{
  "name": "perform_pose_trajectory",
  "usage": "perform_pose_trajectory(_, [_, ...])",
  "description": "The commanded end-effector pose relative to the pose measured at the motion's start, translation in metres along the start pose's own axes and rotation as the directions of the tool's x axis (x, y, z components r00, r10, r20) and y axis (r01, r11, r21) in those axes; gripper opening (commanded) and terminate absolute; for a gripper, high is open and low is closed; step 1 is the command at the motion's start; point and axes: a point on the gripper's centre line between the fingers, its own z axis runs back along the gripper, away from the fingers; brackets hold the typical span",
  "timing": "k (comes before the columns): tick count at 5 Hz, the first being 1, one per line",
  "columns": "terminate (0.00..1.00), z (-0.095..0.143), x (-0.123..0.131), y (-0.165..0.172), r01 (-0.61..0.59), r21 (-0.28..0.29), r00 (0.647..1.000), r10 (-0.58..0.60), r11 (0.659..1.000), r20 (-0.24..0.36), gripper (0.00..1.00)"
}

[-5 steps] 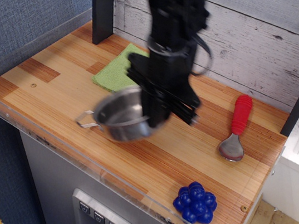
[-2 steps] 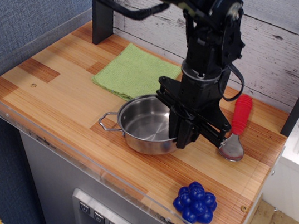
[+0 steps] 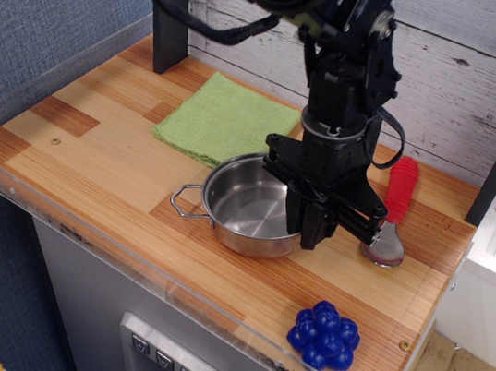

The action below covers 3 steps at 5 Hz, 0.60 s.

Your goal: Place the pot to the right of the green napkin, near its bottom right hand corner.

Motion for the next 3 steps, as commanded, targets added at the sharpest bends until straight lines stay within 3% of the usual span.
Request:
perform_pose_trajectory(1, [0.0, 0.021, -0.003, 0.003, 0.031, -0.089, 0.997, -0.024, 0.996, 0.079, 1.0])
perform_pose_trajectory(3, [0.0, 0.051, 0.002, -0.001, 0.025, -0.049, 0.99, -0.018, 0.998, 0.138, 1.0])
